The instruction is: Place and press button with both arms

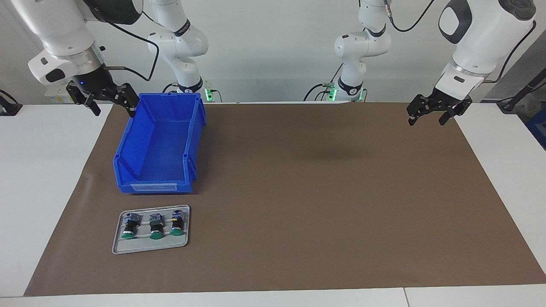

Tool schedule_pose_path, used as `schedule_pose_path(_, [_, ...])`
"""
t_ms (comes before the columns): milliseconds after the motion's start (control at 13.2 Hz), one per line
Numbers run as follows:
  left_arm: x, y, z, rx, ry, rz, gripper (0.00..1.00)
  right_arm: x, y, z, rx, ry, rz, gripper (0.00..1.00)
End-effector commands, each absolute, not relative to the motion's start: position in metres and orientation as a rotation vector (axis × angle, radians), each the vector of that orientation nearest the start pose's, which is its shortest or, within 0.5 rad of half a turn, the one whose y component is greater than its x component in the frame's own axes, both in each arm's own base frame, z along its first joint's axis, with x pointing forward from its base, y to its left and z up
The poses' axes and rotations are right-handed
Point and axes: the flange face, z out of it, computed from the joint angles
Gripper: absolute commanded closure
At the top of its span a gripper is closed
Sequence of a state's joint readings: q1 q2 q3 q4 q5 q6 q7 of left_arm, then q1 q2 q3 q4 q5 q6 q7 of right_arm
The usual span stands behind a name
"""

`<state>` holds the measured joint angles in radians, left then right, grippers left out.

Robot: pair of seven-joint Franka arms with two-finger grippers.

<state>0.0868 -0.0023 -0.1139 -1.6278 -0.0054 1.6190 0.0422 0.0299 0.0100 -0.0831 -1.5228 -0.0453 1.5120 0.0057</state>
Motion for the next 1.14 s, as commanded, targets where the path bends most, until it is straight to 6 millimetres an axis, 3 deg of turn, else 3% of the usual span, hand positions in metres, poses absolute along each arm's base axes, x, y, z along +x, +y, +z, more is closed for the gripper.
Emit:
schedule_pose_path(0, [0.548,-0.012,0.604,-3.125,0.116,0.005,0.0,0.545,-0.038,0.636,-3.178,0.095,0.024,0.0])
schedule_pose_path(681, [0.548,-0.013,0.604,-3.125,0.121,0.005,0.0,0.544,-0.041,0.636,-3.177,0.08,0.025,0.0])
schedule_pose_path(1060, [0.548,-0.012,0.604,-3.125,0.118,0.005,0.0,0.545,-0.03,0.63,-3.176,0.045,0.029,0.0])
